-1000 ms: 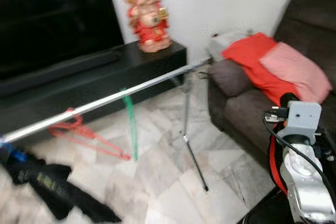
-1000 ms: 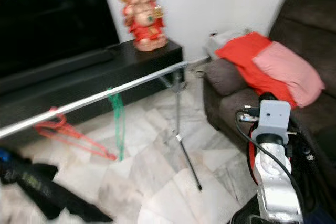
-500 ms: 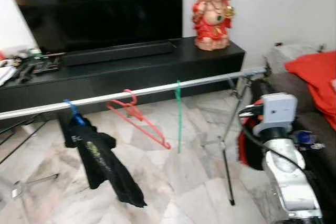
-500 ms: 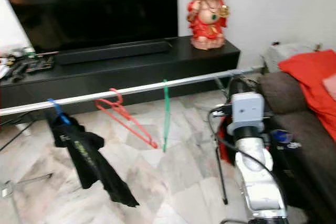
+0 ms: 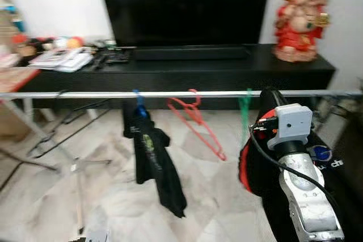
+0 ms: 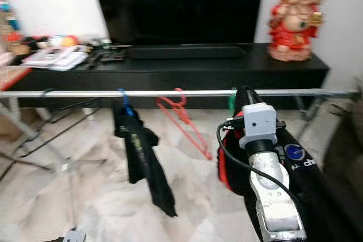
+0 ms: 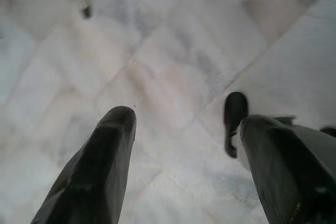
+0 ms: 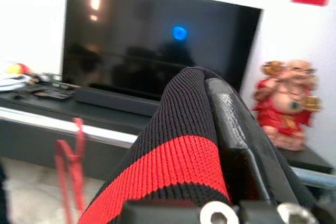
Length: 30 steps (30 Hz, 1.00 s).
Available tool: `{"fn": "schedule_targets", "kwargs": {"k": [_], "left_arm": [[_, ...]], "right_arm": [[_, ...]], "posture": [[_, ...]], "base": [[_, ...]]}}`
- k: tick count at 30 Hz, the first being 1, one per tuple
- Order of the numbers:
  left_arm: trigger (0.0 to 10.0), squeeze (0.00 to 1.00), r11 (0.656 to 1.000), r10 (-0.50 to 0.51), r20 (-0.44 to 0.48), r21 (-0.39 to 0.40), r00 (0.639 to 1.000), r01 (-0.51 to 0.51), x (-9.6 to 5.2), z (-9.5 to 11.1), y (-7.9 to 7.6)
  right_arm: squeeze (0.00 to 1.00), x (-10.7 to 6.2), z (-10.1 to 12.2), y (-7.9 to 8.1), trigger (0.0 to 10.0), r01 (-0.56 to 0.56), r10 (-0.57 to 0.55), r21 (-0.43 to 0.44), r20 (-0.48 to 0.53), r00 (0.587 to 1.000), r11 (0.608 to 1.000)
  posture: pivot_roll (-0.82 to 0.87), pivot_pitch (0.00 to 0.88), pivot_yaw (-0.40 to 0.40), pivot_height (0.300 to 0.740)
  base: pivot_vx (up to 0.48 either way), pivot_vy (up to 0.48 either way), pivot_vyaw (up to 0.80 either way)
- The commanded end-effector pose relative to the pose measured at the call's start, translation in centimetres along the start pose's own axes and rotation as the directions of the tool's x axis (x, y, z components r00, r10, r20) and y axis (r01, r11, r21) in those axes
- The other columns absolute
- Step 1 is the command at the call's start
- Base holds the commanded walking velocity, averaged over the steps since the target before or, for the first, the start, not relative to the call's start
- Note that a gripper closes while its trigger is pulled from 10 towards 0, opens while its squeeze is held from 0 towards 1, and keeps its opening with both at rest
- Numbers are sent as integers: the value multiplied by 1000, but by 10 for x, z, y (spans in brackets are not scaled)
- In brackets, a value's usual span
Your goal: Hang hanger
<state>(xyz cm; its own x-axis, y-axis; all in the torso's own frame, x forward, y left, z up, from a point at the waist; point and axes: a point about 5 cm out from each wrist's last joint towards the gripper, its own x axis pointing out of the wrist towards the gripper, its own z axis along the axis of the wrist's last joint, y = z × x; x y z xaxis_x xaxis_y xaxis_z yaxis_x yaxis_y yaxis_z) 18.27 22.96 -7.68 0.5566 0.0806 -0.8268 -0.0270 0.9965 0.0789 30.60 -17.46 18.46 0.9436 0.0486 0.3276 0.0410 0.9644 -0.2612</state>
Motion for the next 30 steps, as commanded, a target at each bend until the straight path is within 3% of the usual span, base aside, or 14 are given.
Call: {"fn": "schedule_targets", "kwargs": {"k": [1, 8, 12, 14, 15, 16, 20, 25, 26, 28, 30], "left_arm": [[10000, 0, 1000, -7, -30, -13, 1000, 7, -2, -12, -1], [10000, 0, 1000, -21, -46, -14, 999, 20, -2, -22, -14], [10000, 0, 1000, -25, -48, -14, 999, 24, -2, -24, -18], [10000, 0, 999, -30, -53, -13, 998, 29, -3, -28, -22], [10000, 0, 999, -30, -53, -13, 998, 29, -3, -28, -22], [10000, 0, 999, -33, -54, -13, 998, 32, -3, -31, -24], [10000, 0, 999, -31, -52, -13, 998, 31, -3, -32, -24], [10000, 0, 1000, -27, -50, -11, 998, 27, -4, -33, -24], [10000, 0, 1000, -27, -50, -11, 998, 26, -4, -33, -24], [10000, 0, 1000, -26, -50, -10, 998, 26, -4, -34, -24], [10000, 0, 1000, -26, -50, -9, 998, 26, -4, -34, -23]], "right_arm": [[0, -1, 3, 3, 10000, -18, 18, 9, 19, 1000, 1000], [0, -9, -17, 0, 10000, 15, -15, 3, -66, 998, 1000], [0, -22, -43, -4, 10000, 66, -56, 46, -194, 979, 997], [0, -35, -69, -6, 10000, 111, -76, 91, -324, 943, 990], [0, -35, -69, -6, 10000, 111, -76, 91, -324, 943, 990], [0, -47, -89, -6, 10000, 151, -92, 111, -415, 905, 982], [0, -71, -123, -6, 10000, 230, -118, 133, -564, 818, 964], [0, -94, -149, 0, 10000, 261, -104, 134, -675, 730, 956], [0, -103, -160, 4, 10000, 258, -92, 129, -711, 697, 957], [0, -105, -162, 5, 10000, 259, -89, 129, -719, 689, 957], [0, -114, -171, 8, 10000, 259, -82, 121, -751, 655, 958]], "posture": [[-62, 23, 47, 740], [-57, 22, 45, 740], [-59, 23, 46, 740], [-60, 22, 46, 740], [-60, 22, 46, 740], [-59, 20, 44, 740], [-51, 20, 43, 740], [-49, 16, 47, 740], [-48, 15, 48, 740], [-48, 15, 48, 740], [-46, 8, 51, 740]], "base": [[0, 0, 781], [0, 0, 781], [0, 0, 0], [0, 0, 0], [0, 0, 0], [0, 0, 0], [0, 0, 0], [0, 0, 0], [0, 0, 0], [0, 0, 0], [0, 0, 0]]}}
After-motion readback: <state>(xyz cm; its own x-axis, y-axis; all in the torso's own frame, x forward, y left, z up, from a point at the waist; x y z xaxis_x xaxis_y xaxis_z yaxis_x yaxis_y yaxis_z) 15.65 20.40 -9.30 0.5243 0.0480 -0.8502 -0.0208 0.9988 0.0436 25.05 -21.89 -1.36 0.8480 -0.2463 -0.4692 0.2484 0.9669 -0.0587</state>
